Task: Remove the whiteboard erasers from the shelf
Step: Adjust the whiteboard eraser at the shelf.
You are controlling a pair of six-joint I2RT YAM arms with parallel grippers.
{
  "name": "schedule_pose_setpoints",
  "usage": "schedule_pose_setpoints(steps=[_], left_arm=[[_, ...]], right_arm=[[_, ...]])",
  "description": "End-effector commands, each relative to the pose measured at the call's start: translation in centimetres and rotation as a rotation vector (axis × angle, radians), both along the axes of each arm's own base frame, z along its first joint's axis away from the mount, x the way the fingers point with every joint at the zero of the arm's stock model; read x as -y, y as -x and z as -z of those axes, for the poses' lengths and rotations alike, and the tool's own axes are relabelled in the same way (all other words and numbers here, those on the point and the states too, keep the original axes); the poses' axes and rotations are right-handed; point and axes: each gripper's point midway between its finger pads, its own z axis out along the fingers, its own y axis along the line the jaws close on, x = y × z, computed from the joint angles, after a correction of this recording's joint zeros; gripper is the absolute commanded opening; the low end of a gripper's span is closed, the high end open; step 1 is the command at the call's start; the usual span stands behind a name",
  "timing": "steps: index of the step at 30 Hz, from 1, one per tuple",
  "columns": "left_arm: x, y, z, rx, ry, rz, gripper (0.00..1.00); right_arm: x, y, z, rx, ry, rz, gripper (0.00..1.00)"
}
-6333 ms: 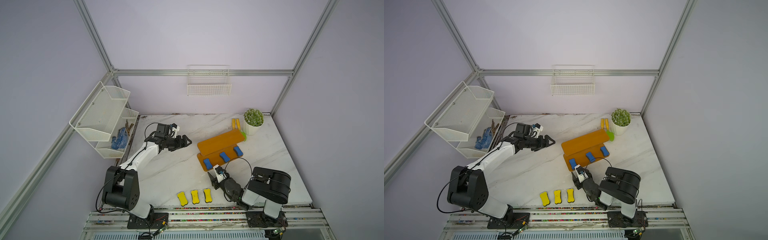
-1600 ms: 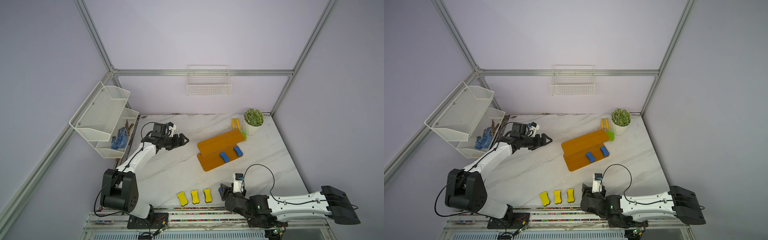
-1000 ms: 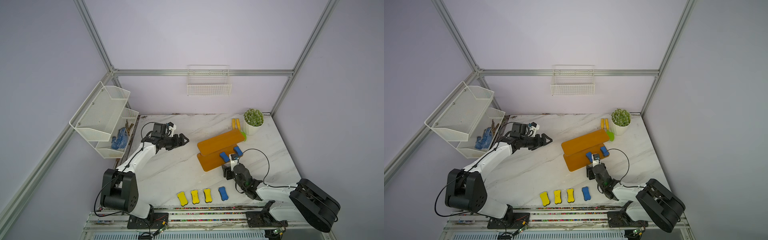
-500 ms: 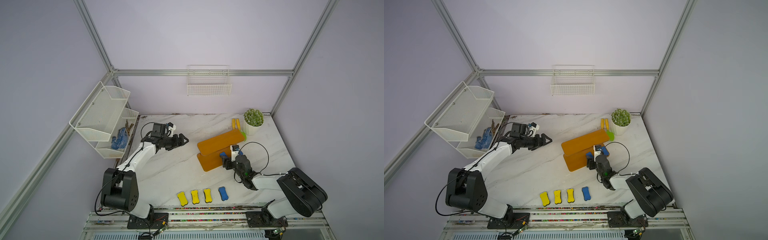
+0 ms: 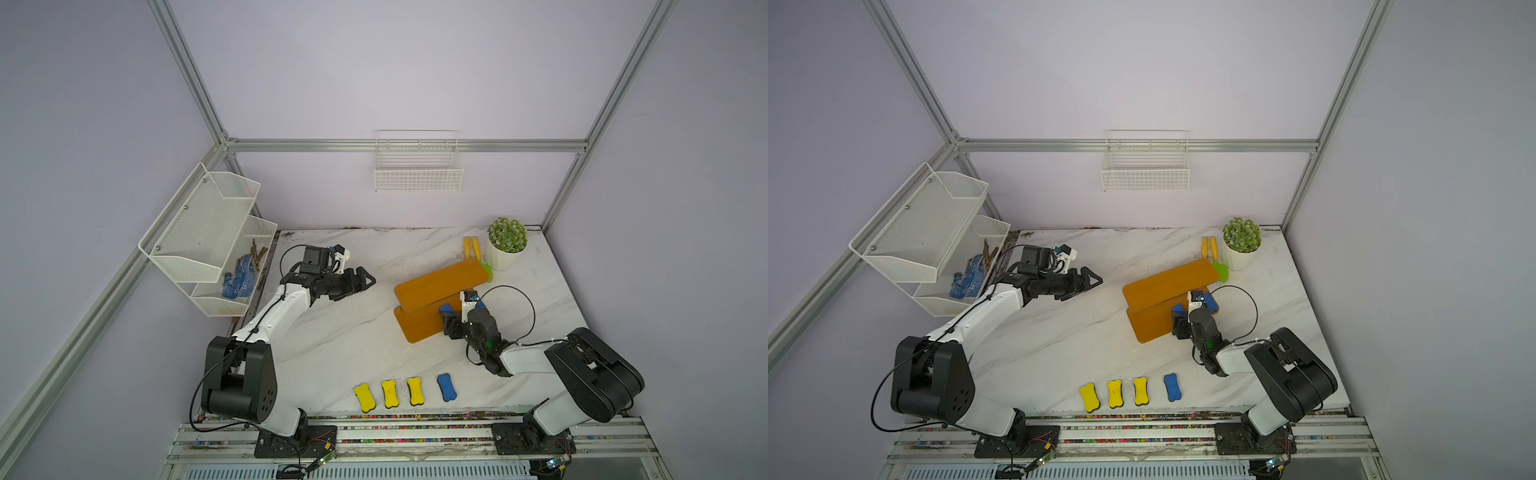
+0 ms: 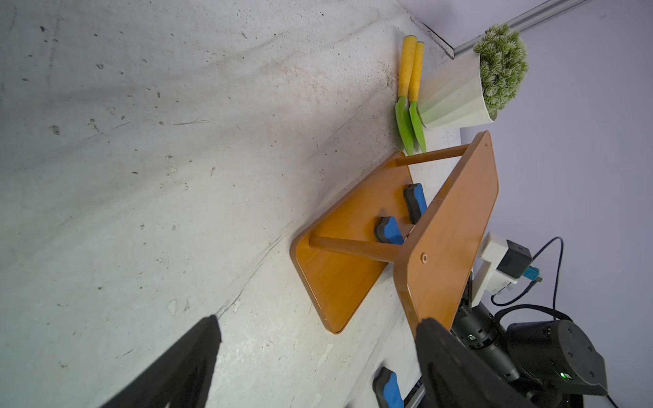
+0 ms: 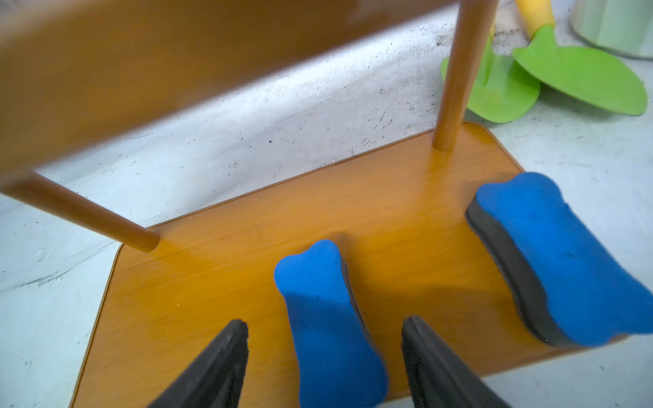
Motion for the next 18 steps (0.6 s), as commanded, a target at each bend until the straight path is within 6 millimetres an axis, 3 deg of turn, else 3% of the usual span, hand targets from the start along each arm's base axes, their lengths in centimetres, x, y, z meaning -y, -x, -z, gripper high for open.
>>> schedule_pose_setpoints(steps=[1,2,7,18], left_arm=[[-0.2,-0.3,-1.1,0.044,-0.002,0.011,0.90],[-0.2,-0.2,-1.1,0.044,-0.002,0.011,0.90],[-0.2,-0.2,-1.3,0.050,0.000,0.012,0.90],[-0.2,-0.1,-1.7,0.059,0.004,0.012,0.90]], right_arm=[[-0.3,0.3,0.5,-0.063,-0.046,0.002,0.72],[-0.6,0.3,-0.5,-0.048,-0.067,-0.006,0.72],[-1.4,0.9,-1.0,-0.085,-0.085,-0.054,0.70],[-0.3,0.0,-2.1,-0.027,0.036,-0.043,0.68]])
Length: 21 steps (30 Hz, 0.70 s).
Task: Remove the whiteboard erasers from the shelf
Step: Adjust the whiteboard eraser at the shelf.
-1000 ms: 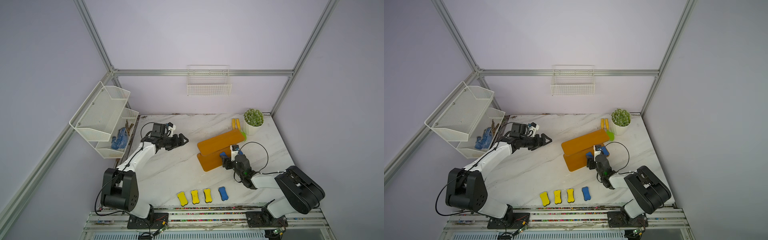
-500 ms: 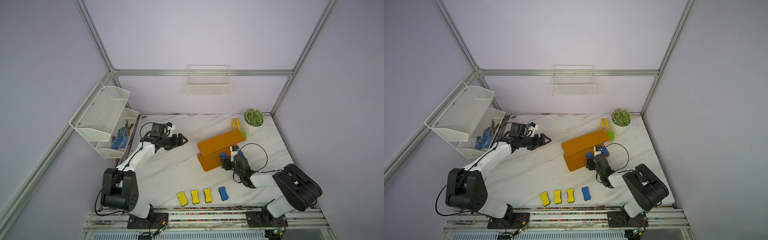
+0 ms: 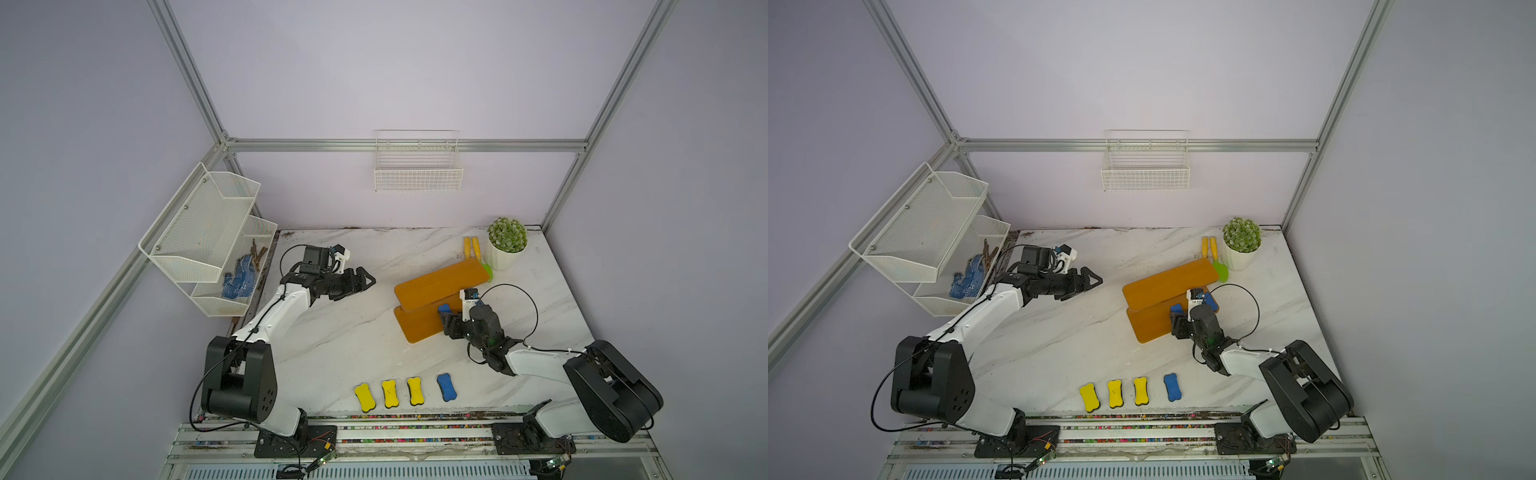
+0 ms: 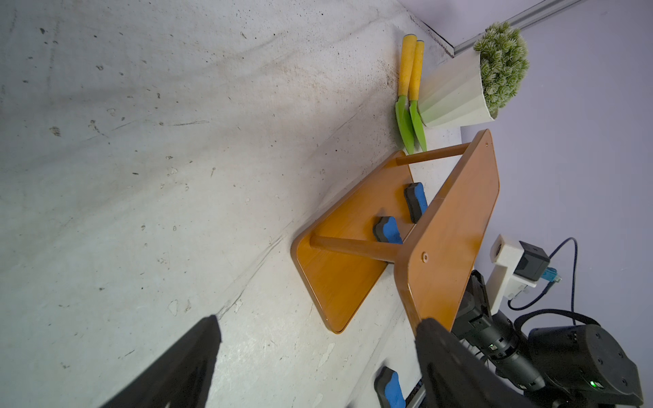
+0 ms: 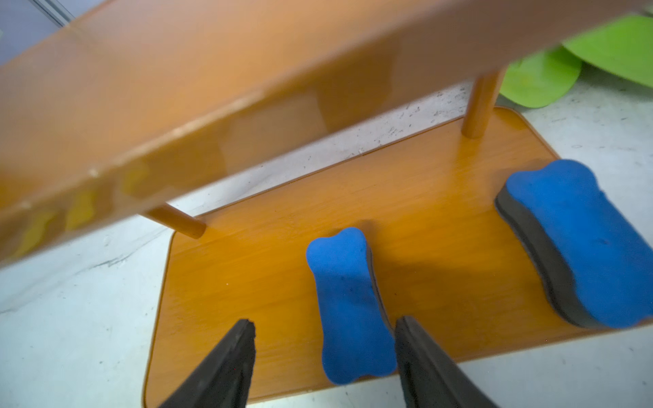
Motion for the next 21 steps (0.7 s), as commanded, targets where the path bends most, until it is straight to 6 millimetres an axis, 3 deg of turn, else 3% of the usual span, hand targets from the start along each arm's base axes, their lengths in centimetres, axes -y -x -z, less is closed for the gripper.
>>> schedule_pose_setpoints(steps=[1,12,21], left_arm=[[-0.2,-0.1,-1.7,0.055,0.007,0.008,0.90],[-0.3,-0.2,-1.5,0.049,0.006,0.007,0.90],[-0.5,-0.4,-1.4,0.046,0.008,0.002,0.90]], right_arm=[[0.6,-1.1,-0.4,0.020,0.085,0.008,0.69],[0.3,-2.4,2.0,-0.027,0.143,0.014,0.72],[0.4,-1.3,2.9,-0.034,0.070,0.032,0.70]])
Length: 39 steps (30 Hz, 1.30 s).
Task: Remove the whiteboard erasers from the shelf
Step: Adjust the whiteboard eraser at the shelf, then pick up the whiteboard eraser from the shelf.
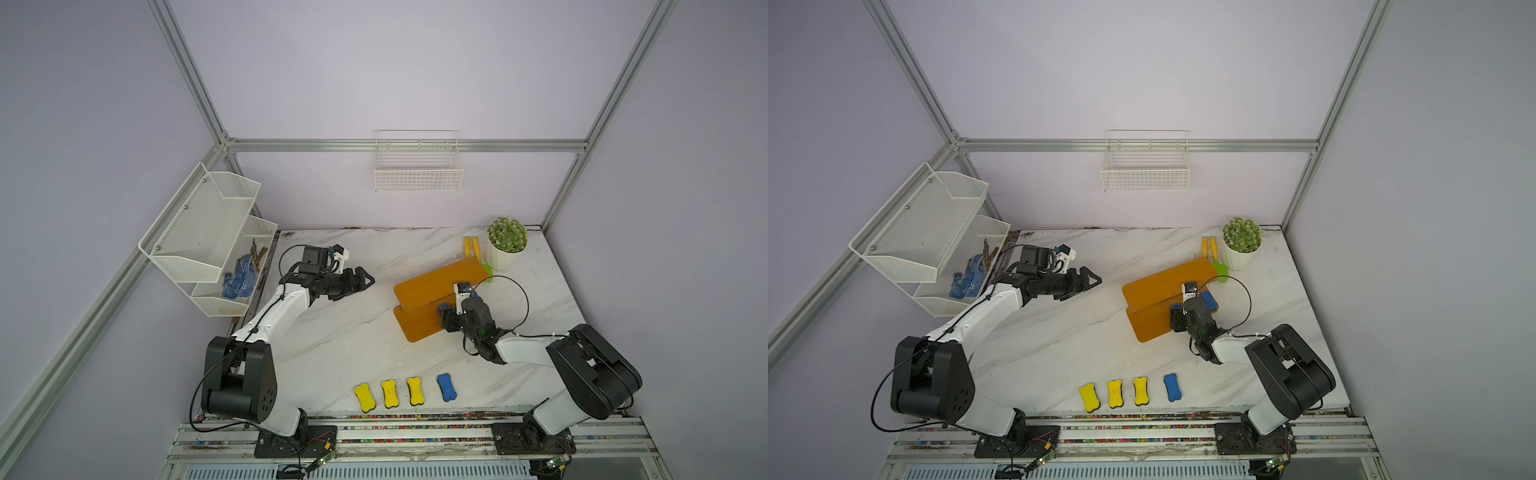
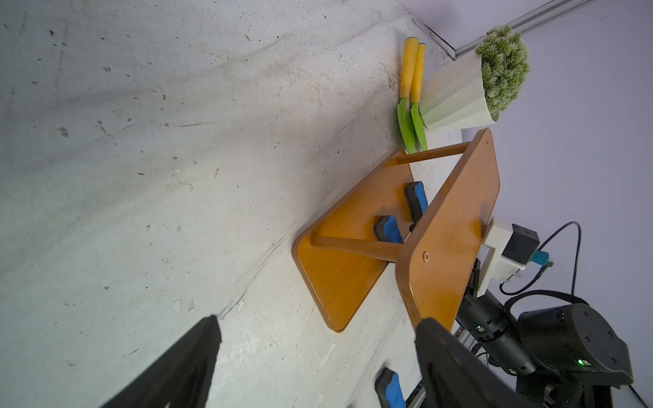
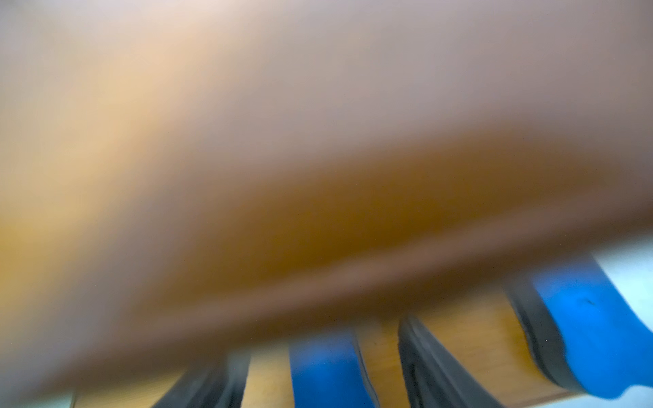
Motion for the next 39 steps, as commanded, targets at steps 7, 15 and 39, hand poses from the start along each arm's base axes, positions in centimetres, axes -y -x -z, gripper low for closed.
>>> schedule_pose_setpoints(steps=[7,15,39], left_arm=[[-0.1,-0.3,-1.1,0.038,0.010,0.012,0.90],[0.0,-0.3,-1.1,0.038,0.012,0.013,0.90],[-0.1,-0.2,-1.3,0.046,0.007,0.011,0.90]], right_arm=[[0.8,1.7,1.4,0.024,-0.094,0.045,0.68],[-1.0,2.7,2.2,0.034,-0.084,-0.039,0.68],[-1.1,1.4,1.6,0.080,0.047,0.036,0.70]])
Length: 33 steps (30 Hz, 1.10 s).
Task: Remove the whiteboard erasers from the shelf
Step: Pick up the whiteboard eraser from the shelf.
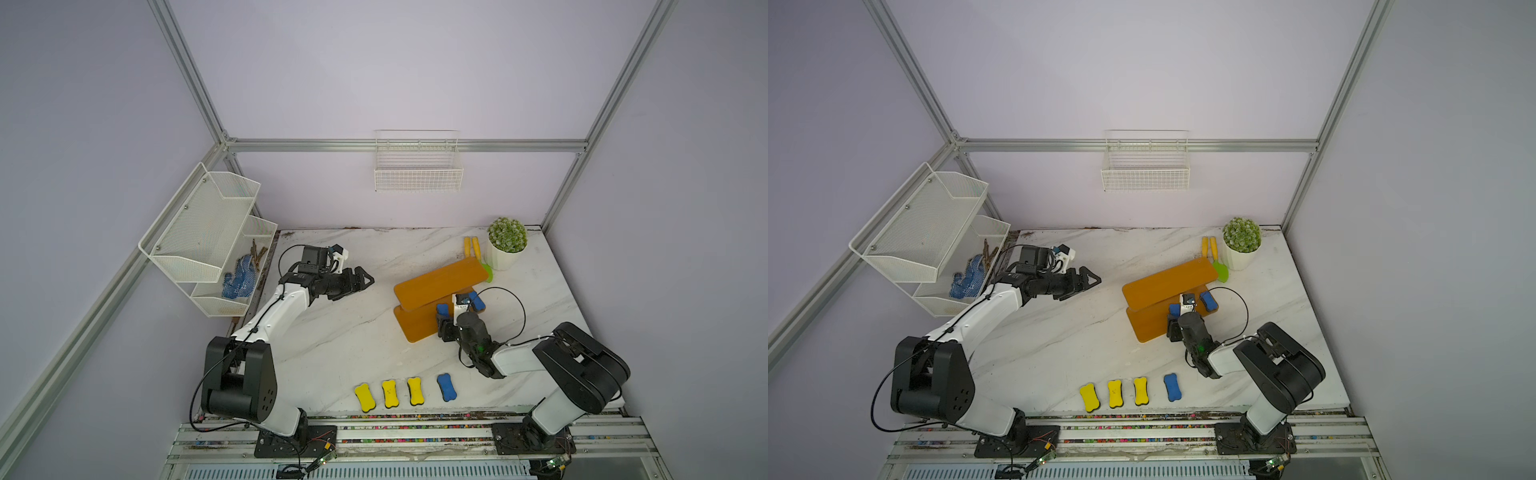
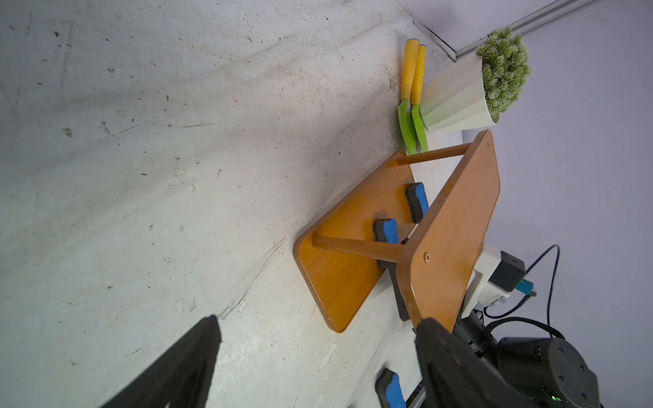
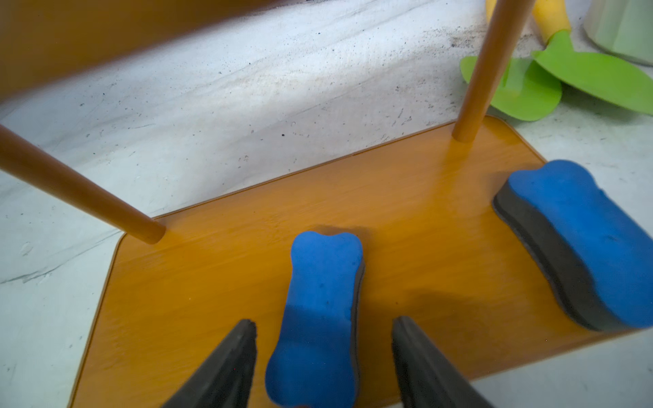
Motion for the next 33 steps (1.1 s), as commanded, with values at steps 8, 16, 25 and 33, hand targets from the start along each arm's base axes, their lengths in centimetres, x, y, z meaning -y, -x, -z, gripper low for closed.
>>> schedule_pose_setpoints(steps=[8,16,25,33], left_arm=[[-0.1,-0.2,-1.3,0.046,0.002,0.013,0.90],[-0.1,-0.2,-1.2,0.043,0.002,0.013,0.90],[0.1,-0.1,-1.5,0.043,0.019,0.017,0.90],[0.4,0.2,-1.9,0.052,0.027,0.024,0.90]], right_arm=[[0.2,-0.7,1.4,-0.010,0.060,0.036,0.63],[0.9,0.0,0.8,-0.009,0.057,0.052,0.48],[3.5,5.3,-1.9,-0.078,0.074,0.138,0.44],[5.2,12.7,-1.6,-0.213,0.074,0.209,0.44]])
